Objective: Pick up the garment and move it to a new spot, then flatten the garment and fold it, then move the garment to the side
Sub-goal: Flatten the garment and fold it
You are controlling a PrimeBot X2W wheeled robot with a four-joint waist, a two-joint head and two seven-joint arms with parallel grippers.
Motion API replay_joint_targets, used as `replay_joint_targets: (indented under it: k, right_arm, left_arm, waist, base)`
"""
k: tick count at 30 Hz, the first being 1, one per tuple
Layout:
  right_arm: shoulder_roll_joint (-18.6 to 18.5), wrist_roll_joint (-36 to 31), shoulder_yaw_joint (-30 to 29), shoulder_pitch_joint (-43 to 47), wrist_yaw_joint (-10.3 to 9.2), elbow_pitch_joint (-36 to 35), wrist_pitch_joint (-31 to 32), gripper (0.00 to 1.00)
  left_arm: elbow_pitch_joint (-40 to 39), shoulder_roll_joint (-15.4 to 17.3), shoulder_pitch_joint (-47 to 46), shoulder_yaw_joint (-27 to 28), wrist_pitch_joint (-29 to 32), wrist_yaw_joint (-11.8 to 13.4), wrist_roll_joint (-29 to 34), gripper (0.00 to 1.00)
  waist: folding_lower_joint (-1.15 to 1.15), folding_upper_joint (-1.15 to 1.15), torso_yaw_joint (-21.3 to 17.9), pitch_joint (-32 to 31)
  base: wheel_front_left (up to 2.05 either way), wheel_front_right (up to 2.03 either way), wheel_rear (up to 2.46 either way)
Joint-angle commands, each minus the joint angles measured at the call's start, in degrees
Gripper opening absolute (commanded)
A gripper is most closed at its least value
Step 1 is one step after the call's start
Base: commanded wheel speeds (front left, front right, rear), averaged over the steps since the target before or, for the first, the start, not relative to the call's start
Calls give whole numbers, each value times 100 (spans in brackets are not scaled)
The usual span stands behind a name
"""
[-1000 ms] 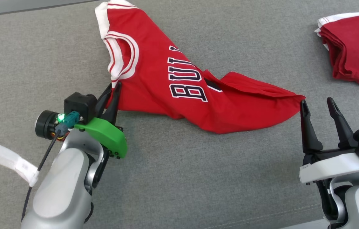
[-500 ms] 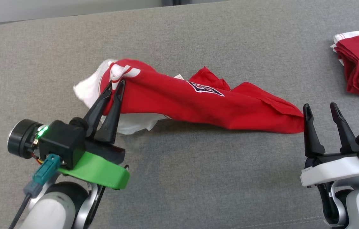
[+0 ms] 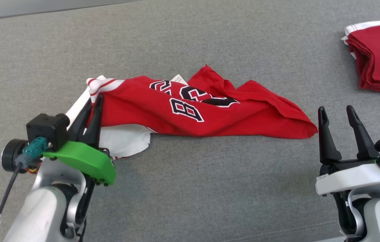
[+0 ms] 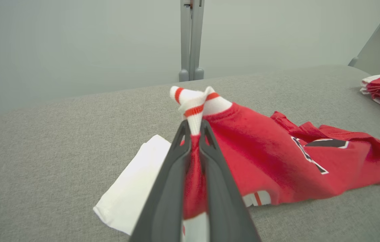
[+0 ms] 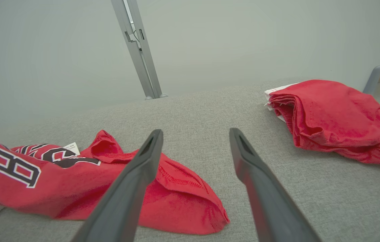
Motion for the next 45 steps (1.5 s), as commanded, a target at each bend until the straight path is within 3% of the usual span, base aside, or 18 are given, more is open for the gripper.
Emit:
replay_joint_targets:
  k: [1, 7, 8, 9, 10, 14, 17, 22, 33, 45]
  right_arm:
    - [-3, 23, 0, -102, -7, -16, -37, 100]
    - [-17, 36, 35, -221, -7, 56, -84, 100]
    - [-19, 42, 40, -232, -7, 61, -95, 100]
    - [-20, 43, 47, -235, -7, 70, -102, 100]
    - [-19, 80, 67, -236, -7, 83, -96, 100]
    - [-55, 109, 109, -265, -7, 87, -132, 100]
    - [-97, 60, 125, -243, -7, 20, -159, 100]
    - [-200, -38, 117, -120, -7, -195, -96, 100]
    - [-235, -173, 112, 278, -7, -600, 237, 100]
    - [-195, -185, 70, 377, -7, -679, 391, 100]
  left_arm:
    - [316, -31, -237, 112, -161, -49, -77, 0]
    - [1743, -217, -842, 335, -756, -294, -339, 0]
    - [2003, -274, -940, 321, -812, -387, -400, 10]
    - [2175, -287, -1022, 306, -885, -453, -395, 36]
    - [2371, -305, -1124, 318, -1013, -495, -391, 100]
    - [2848, -360, -1221, 335, -1694, -528, -240, 100]
    - [2887, -381, -1047, 358, -2298, -364, -48, 100]
    - [2441, -298, -605, 482, -2683, -5, 265, 100]
    - [1068, -191, 956, 527, -2604, 454, 434, 100]
    - [703, -128, 1248, 427, -2353, 462, 328, 100]
  waist:
    - [0, 0, -114, 165]
    - [0, 0, -232, 384]
    - [0, 0, -243, 407]
    - [0, 0, -252, 424]
    - [0, 0, -269, 440]
    - [0, 0, -296, 410]
    - [0, 0, -269, 298]
    - [0, 0, -144, 61]
    - [0, 0, 76, -438]
    - [0, 0, 146, -497]
  base:
    - [0, 0, 0]
    - [0, 0, 0]
    - [0, 0, 0]
    - [0, 0, 0]
    - [0, 0, 0]
    - [0, 0, 0]
    - [0, 0, 0]
    - [0, 0, 0]
    - [0, 0, 0]
    - [0, 0, 0]
